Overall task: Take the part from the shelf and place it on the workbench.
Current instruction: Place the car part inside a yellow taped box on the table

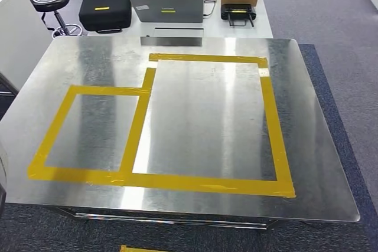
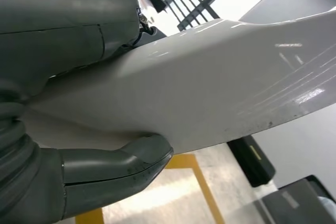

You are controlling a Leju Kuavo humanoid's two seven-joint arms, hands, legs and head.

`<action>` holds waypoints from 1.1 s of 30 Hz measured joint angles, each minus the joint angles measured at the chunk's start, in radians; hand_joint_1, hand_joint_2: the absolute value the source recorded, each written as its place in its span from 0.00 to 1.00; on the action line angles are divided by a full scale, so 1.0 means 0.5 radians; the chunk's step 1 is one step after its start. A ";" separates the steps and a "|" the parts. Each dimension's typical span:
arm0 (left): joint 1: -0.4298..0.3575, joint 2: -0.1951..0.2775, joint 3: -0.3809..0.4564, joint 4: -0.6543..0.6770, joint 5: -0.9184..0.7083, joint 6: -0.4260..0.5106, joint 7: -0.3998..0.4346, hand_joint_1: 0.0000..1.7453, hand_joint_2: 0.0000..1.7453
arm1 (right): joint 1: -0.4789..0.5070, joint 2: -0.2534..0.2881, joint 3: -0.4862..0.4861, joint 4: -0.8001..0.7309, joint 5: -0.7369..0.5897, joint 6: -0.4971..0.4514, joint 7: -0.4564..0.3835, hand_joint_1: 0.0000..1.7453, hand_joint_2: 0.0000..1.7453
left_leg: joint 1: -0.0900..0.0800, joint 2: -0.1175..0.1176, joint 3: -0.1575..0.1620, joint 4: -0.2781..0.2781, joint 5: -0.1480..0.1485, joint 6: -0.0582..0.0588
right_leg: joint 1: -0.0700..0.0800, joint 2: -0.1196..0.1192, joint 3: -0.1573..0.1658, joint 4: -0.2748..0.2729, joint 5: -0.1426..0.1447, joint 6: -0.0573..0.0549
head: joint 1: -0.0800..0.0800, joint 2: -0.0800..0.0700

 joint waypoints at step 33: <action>-1.209 0.505 -0.581 1.246 -0.140 -0.667 0.421 0.50 1.00 | 0.008 -0.733 0.032 -1.235 0.089 -0.247 0.592 0.00 0.50 | 0.000 0.002 -0.005 0.010 0.008 0.009 | -0.001 0.003 0.020 -0.002 0.012 0.011 | -0.001 0.000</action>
